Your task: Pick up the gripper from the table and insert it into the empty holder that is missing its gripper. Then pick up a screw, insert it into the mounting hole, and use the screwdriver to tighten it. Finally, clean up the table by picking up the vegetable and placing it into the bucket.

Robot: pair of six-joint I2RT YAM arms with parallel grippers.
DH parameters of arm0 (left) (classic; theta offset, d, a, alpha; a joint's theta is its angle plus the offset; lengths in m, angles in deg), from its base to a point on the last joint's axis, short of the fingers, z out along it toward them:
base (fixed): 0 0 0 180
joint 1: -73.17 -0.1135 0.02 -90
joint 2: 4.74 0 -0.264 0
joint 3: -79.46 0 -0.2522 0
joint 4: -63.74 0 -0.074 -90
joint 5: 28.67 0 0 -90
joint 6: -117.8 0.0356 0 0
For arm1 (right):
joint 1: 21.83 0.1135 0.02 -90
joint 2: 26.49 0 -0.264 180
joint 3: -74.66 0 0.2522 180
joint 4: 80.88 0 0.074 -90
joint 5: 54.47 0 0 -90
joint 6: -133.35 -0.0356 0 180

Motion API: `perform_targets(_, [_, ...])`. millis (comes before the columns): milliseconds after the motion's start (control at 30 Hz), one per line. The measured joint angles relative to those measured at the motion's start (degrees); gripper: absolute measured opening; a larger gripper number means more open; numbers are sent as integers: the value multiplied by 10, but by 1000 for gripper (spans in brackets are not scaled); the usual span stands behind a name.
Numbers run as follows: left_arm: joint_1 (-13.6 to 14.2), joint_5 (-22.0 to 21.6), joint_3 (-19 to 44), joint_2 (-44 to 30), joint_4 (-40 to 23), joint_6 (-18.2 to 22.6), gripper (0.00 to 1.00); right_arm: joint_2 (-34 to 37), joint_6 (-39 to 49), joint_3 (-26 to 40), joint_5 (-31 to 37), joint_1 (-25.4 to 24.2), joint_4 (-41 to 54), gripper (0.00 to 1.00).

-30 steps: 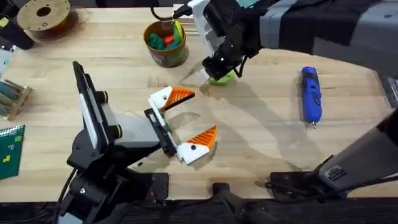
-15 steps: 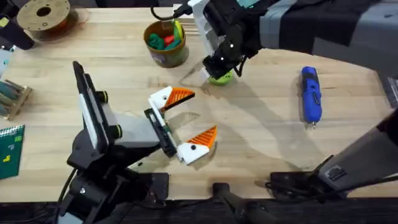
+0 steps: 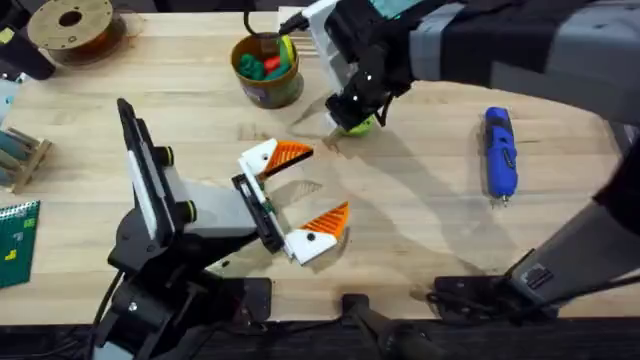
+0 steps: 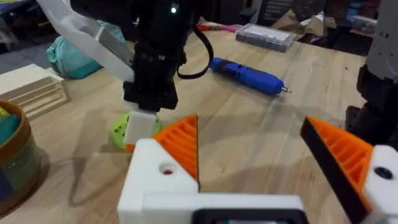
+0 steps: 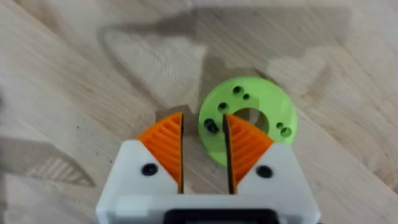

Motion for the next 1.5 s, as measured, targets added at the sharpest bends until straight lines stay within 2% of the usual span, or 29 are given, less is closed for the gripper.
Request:
perform_targets(100, [0,0,0,0,0,0,987,8,0,3,4,-1,-1,356])
perform_targets(300, [0,0,0,0,0,0,987,8,-4,4,6,0,-1,245])
perform_targets(500, [0,0,0,0,0,0,987,9,-8,7,9,-2,1,16])
perform_targets(1067, [0,0,0,0,0,0,987,5,-9,13,13,-2,21,8])
perform_targets(1300, [0,0,0,0,0,0,987,-37,-10,21,7,-1,73,8])
perform_targets(1500, [0,0,0,0,0,0,988,-87,-11,59,2,-1,125,8])
